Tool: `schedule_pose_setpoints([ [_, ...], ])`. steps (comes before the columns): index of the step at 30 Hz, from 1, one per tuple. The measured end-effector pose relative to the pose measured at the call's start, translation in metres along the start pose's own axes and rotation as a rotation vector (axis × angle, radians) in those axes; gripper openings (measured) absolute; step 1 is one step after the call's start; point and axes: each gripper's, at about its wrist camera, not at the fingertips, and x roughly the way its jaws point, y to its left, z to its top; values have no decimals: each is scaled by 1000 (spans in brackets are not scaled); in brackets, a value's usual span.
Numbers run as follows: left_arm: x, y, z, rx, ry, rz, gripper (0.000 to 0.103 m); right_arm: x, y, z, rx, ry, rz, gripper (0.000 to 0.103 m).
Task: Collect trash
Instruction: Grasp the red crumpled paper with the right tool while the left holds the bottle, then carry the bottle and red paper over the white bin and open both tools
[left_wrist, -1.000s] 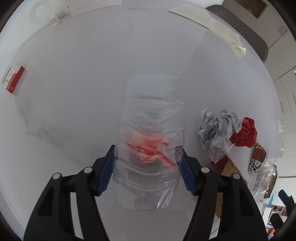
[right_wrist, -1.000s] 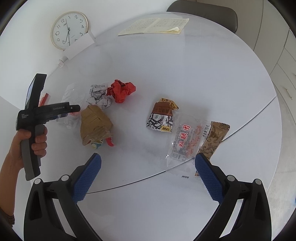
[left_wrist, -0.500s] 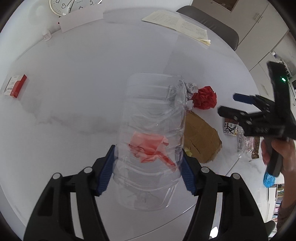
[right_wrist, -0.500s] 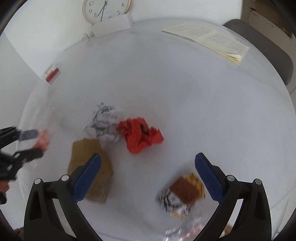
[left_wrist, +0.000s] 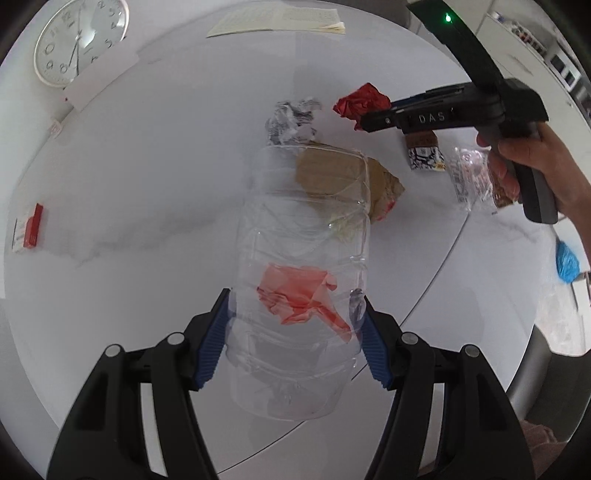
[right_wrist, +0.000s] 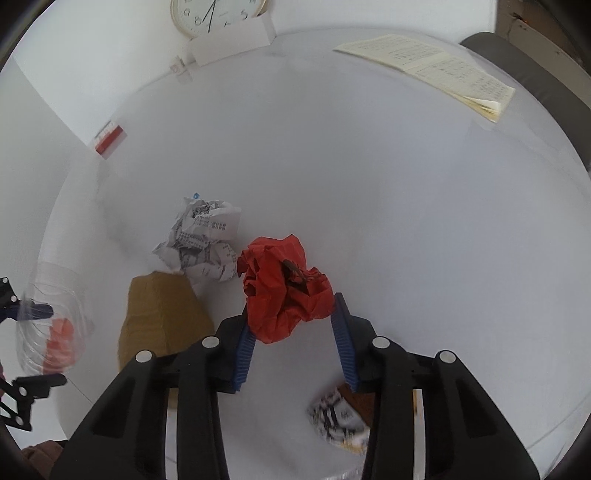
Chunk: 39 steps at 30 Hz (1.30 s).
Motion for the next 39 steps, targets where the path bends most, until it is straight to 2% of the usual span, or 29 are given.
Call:
schedule_pose_setpoints([
  [3,-5,-23,-3,106,-21,46,62,-33,-1,-22,44,-45,-1,39],
  [6,-7,-51,-11,253,-46,128,62,-64,1,-54,90,-72,5,39],
  [12,2,-113,-46,696,-85,373,62,-104,12,-125,142,-73,-10,39],
  [17,15,-143,-75,1034,-93,535,62,-125,16,-171,187,-78,-20,39],
  [20,16,-154,-88,1218,-94,600,62,-136,15,-196,213,-85,-26,39],
  [27,9,-175,-103,1516,-81,674,62,-151,19,-225,250,-112,-27,39],
  [32,-1,-185,-122,1689,-59,669,62,-154,27,-233,234,-113,-48,39],
  [36,-12,-195,-119,1702,-23,580,62,-156,32,-238,227,-114,-57,39],
  [39,-13,-199,-116,1715,13,550,62,-159,34,-243,233,-112,-62,39],
])
